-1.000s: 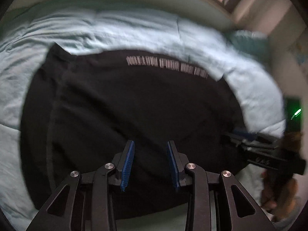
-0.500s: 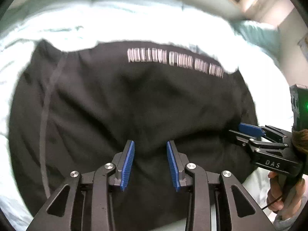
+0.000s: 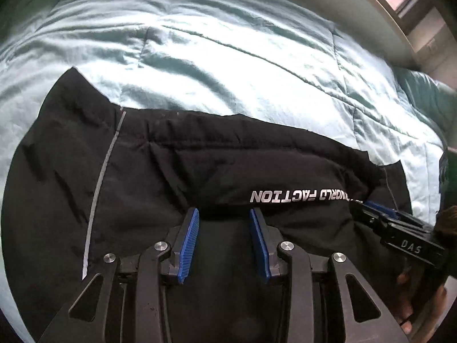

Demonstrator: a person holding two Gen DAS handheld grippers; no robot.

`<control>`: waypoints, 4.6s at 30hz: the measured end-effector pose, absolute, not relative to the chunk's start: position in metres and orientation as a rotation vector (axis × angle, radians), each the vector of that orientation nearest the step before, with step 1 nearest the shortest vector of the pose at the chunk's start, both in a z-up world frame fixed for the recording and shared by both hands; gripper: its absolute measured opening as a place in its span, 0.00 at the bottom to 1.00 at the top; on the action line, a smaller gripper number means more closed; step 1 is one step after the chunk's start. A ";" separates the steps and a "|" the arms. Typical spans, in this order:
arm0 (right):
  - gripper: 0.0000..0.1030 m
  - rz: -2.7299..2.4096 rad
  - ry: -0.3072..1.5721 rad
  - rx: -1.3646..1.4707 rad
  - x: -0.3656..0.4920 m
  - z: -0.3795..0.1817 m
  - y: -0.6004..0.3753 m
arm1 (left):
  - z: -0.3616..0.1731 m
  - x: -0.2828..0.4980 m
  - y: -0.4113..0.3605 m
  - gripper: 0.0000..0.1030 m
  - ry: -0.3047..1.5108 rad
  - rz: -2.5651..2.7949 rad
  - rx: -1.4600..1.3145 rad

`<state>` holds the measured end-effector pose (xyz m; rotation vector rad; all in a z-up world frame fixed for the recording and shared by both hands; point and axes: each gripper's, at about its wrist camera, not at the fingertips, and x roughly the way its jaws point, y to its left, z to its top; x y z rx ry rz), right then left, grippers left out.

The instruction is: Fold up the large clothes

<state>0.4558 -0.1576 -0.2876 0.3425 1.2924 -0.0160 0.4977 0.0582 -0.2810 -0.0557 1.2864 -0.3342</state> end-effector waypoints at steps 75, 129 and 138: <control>0.83 -0.012 1.236 0.647 0.302 -0.300 -0.311 | -0.290 0.467 0.243 0.64 1.412 -0.413 -0.440; 0.31 0.156 1.189 0.612 0.036 -0.172 -0.136 | -0.163 0.157 0.313 0.29 1.203 -0.672 -0.563; 0.43 0.012 1.265 0.762 0.012 -0.236 -0.163 | -0.264 0.153 0.370 0.39 1.365 -0.407 -0.709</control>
